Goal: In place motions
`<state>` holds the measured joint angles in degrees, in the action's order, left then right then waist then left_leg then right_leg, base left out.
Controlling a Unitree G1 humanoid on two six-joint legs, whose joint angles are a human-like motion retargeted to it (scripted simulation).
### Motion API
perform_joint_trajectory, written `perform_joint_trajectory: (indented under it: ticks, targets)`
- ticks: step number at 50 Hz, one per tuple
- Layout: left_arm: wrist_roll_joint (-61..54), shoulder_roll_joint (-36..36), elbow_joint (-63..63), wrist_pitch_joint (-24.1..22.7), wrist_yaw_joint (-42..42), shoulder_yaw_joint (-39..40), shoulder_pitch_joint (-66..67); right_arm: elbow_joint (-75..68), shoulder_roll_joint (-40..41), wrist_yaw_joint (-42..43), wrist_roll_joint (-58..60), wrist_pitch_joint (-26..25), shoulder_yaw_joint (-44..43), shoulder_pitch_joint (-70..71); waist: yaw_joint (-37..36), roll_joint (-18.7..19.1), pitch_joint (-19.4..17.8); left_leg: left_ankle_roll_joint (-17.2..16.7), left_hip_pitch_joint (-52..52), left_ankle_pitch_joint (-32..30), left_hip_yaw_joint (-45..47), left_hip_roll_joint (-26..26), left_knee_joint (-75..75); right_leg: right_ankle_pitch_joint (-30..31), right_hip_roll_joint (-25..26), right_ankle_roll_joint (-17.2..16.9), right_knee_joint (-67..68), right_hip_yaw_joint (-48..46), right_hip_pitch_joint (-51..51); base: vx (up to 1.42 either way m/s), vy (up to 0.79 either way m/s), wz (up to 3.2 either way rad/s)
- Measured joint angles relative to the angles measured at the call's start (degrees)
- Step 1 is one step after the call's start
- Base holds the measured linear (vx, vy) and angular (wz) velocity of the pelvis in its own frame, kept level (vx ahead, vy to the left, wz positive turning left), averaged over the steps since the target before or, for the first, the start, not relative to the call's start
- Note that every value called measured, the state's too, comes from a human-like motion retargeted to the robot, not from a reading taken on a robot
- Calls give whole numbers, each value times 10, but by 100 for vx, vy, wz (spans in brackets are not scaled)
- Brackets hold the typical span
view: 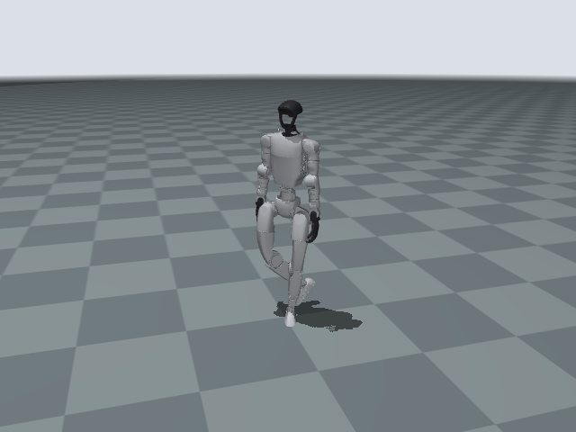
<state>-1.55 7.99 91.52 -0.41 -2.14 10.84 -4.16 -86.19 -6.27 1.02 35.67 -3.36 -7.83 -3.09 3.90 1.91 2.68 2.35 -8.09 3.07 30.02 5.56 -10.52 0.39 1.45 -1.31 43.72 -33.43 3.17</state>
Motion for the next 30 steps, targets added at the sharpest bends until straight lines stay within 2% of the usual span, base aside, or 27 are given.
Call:
perform_joint_trajectory:
  ticks: [5, 8, 10, 11, 12, 13, 14, 15, 17, 20, 22, 24, 25, 27, 30]
  targets:
    - [8, 5, 2, 5, -12, -11, -4, 27, 9, -13, 21, 3, 18, 17, -8, -13, -16, 1, -14, -17, -66, -22, 17, -74, -32, 40, -126, 15, 40, 9, -25, 118]
    - [11, 4, 13, 8, -14, -9, -1, 38, 13, -16, 33, 4, 28, 19, -1, -43, -27, 5, -2, -25, -104, -67, 33, -85, -36, 22, -268, 83, 49, 12, -26, 145]
    - [9, 4, 23, 9, -15, -9, 3, 42, 16, -18, 38, 5, 34, 19, 2, -63, -40, 5, 15, -26, -128, -95, 39, -58, -54, 19, -357, 88, 39, 9, -25, 151]
    - [10, 7, 29, 11, -18, -8, 3, 42, 19, -20, 40, 5, 37, 19, 5, -69, -47, 1, 25, -26, -141, -100, 39, -74, -39, 30, -365, 120, 26, 13, -21, 121]
    - [12, 10, 34, 13, -20, -7, 4, 41, 21, -24, 43, 3, 38, 19, 2, -74, -51, -3, 32, -25, -149, -102, 38, -86, -36, 38, -370, 106, 13, 16, -17, 80]
    - [17, 11, 37, 15, -22, -7, 6, 41, 24, -28, 48, 1, 37, 17, -11, -75, -51, -7, 36, -22, -150, -99, 34, -87, -59, 39, -365, -1, -1, 14, -18, 85]
    - [20, 10, 39, 16, -20, -8, 8, 42, 26, -32, 54, -3, 32, 16, -9, -73, -50, -10, 35, -19, -163, -96, 28, -90, -57, 29, -361, 13, 0, 10, -19, 126]
    - [22, 8, 40, 16, -16, -11, 9, 43, 28, -37, 59, -6, 25, 15, 1, -68, -49, -13, 32, -17, -182, -93, 20, -94, -42, 14, -357, 87, 10, 3, -27, 85]
    - [15, 3, 38, 8, -9, -16, 12, 49, 31, -37, 63, -4, 21, 15, -28, -75, -44, -23, 29, 0, -165, -86, -1, -98, -51, 9, -354, 60, 5, 1, -30, -1]
    - [14, 6, 30, 2, -18, -22, 26, 63, 38, -37, 78, 3, 24, 12, -16, -83, -42, -32, 22, 16, -182, -80, -50, -96, -64, 0, -348, 48, 0, 5, -19, -35]
    - [20, 0, 31, 4, -15, -18, 28, 67, 36, -37, 85, 4, 29, 15, -34, -86, -32, -31, 23, 10, -145, -72, -62, -96, -57, 4, -338, 99, 17, -3, -6, -189]
    - [13, -7, 35, 4, -9, -21, 25, 76, 35, -43, 90, 9, 29, 18, -40, -90, -35, -17, 26, 13, -150, -75, -74, -88, -60, 6, -332, 128, 25, -13, -2, -203]
    - [7, -10, 36, 4, -8, -23, 23, 82, 35, -48, 92, 12, 29, 19, -42, -92, -39, -6, 26, 19, -169, -81, -78, -82, -62, 6, -331, 145, 27, -15, 0, -238]
    - [2, -16, 34, 5, -10, -27, 19, 93, 32, -55, 93, 19, 27, 17, -59, -89, -43, -9, 27, 31, -249, -101, -69, -69, -52, 8, -327, 198, 38, -10, 7, -300]
    - [8, -22, 20, 3, -12, -35, 16, 105, 24, -59, 89, 26, 25, 9, -89, -81, -42, -41, 34, 30, -394, -137, -37, -38, -28, 16, -332, 276, 55, -9, 10, -348]
